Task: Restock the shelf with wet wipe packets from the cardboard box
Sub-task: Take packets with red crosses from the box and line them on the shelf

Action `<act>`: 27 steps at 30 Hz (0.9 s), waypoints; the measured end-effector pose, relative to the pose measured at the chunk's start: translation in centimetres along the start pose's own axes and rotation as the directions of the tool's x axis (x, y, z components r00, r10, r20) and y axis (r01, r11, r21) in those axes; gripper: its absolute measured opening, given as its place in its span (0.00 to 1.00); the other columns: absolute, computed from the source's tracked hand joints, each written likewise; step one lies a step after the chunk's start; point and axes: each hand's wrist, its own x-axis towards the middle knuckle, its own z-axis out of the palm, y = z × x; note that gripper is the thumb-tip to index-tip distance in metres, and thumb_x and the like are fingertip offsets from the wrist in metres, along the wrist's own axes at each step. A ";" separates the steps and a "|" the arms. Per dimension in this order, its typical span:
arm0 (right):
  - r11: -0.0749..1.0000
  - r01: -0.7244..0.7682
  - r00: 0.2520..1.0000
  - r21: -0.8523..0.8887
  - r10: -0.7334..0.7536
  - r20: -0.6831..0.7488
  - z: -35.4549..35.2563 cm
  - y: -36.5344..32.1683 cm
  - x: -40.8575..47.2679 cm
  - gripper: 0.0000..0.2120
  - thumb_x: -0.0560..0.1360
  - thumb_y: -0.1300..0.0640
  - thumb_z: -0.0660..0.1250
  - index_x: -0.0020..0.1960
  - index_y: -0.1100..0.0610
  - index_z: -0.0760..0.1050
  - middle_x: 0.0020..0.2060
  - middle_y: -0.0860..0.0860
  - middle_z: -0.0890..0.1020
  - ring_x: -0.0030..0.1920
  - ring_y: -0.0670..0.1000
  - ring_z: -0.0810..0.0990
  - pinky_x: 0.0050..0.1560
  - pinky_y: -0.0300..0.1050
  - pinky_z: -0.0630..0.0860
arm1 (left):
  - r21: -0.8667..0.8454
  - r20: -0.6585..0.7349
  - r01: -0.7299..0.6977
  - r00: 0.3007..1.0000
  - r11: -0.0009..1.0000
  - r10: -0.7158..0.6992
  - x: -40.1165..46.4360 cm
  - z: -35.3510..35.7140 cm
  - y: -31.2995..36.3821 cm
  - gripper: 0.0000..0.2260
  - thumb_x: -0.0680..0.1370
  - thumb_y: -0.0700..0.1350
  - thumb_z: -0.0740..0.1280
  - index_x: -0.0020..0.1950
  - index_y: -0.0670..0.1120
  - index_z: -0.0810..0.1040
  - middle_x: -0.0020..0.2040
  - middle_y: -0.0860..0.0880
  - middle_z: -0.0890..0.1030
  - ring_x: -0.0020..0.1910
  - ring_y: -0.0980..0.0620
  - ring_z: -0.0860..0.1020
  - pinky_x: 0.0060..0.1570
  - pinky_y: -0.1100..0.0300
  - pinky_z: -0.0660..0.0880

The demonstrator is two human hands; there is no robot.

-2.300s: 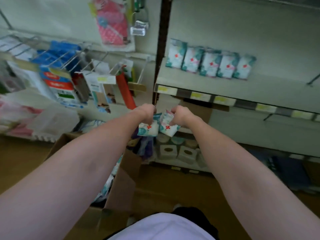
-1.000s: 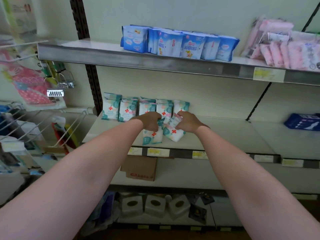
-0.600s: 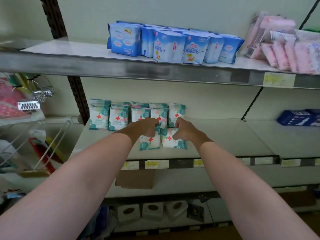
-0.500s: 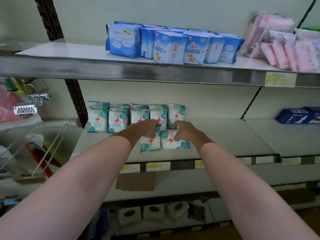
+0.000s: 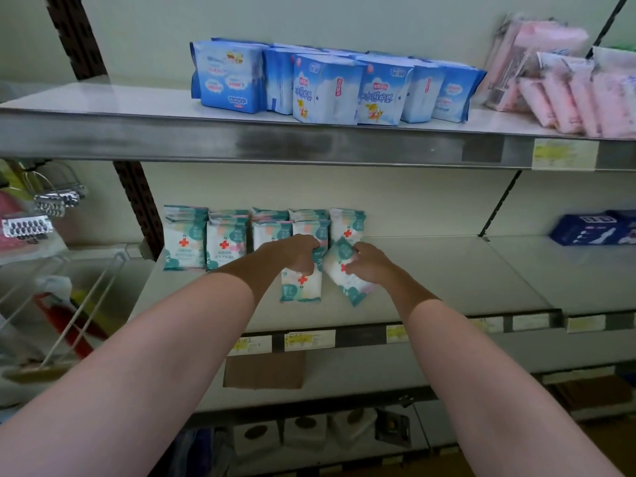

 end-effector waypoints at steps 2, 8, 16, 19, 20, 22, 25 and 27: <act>0.984 -0.015 0.996 0.175 0.030 -0.084 -0.2 0.4 0.7 0.19 0.75 0.58 0.70 0.64 0.59 0.73 0.58 0.56 0.79 0.54 0.55 0.78 0.49 0.45 0.72 | -0.015 0.016 0.018 1.000 1.000 -0.018 0.4 0.0 0.4 0.37 0.73 0.38 0.67 0.79 0.47 0.56 0.74 0.46 0.66 0.66 0.46 0.72 0.60 0.54 0.74; 0.912 0.018 0.982 0.411 0.061 -0.178 -0.8 1.8 3.0 0.13 0.72 0.63 0.70 0.55 0.58 0.74 0.51 0.55 0.80 0.49 0.55 0.79 0.45 0.43 0.72 | -0.025 0.010 0.072 0.997 0.997 -0.071 2.3 -0.6 2.0 0.34 0.74 0.39 0.68 0.78 0.45 0.60 0.74 0.44 0.66 0.69 0.45 0.70 0.60 0.55 0.72; 0.942 0.074 0.992 0.329 -0.034 -0.124 -1.5 3.3 6.9 0.21 0.69 0.65 0.75 0.61 0.58 0.77 0.55 0.55 0.83 0.57 0.57 0.81 0.55 0.47 0.77 | -0.033 -0.022 0.154 0.988 0.988 -0.155 4.9 -1.4 3.3 0.26 0.75 0.38 0.68 0.72 0.40 0.67 0.64 0.43 0.73 0.54 0.48 0.72 0.55 0.55 0.74; 0.948 0.098 0.991 0.303 -0.065 -0.116 -1.7 3.6 7.9 0.21 0.69 0.63 0.77 0.60 0.58 0.77 0.56 0.55 0.83 0.57 0.56 0.81 0.58 0.46 0.76 | -0.046 -0.033 0.179 0.983 0.983 -0.181 5.5 -1.5 3.7 0.26 0.75 0.38 0.68 0.72 0.40 0.68 0.65 0.42 0.74 0.60 0.44 0.75 0.57 0.55 0.75; 0.952 0.093 0.991 0.291 -0.062 -0.115 -1.8 3.6 8.2 0.21 0.69 0.62 0.77 0.60 0.58 0.77 0.57 0.55 0.83 0.57 0.56 0.81 0.55 0.44 0.76 | -0.050 -0.038 0.185 0.982 0.982 -0.187 5.6 -1.5 3.8 0.25 0.75 0.39 0.69 0.71 0.40 0.68 0.66 0.42 0.74 0.61 0.44 0.75 0.58 0.54 0.76; 0.961 0.085 0.992 0.263 -0.057 -0.113 -2.0 3.7 8.8 0.21 0.69 0.61 0.77 0.60 0.58 0.76 0.57 0.55 0.82 0.56 0.55 0.81 0.50 0.41 0.73 | -0.057 -0.047 0.200 0.978 0.978 -0.203 5.9 -1.5 3.9 0.26 0.75 0.39 0.69 0.72 0.41 0.68 0.67 0.42 0.73 0.62 0.43 0.74 0.59 0.54 0.75; 0.975 0.085 0.993 0.206 -0.065 -0.100 -2.3 3.6 9.4 0.20 0.69 0.60 0.77 0.60 0.58 0.77 0.57 0.55 0.82 0.56 0.55 0.81 0.50 0.41 0.73 | -0.077 -0.059 0.226 0.971 0.971 -0.231 6.2 -1.4 4.1 0.28 0.74 0.39 0.70 0.73 0.42 0.67 0.67 0.43 0.73 0.62 0.44 0.74 0.59 0.54 0.75; 0.983 0.088 0.993 0.163 -0.074 -0.095 -2.4 3.5 9.8 0.20 0.70 0.60 0.77 0.60 0.59 0.76 0.57 0.56 0.82 0.57 0.56 0.81 0.53 0.44 0.75 | -0.095 -0.065 0.240 0.967 0.966 -0.247 6.2 -1.3 4.3 0.27 0.74 0.38 0.70 0.73 0.42 0.67 0.66 0.43 0.74 0.61 0.44 0.75 0.57 0.55 0.76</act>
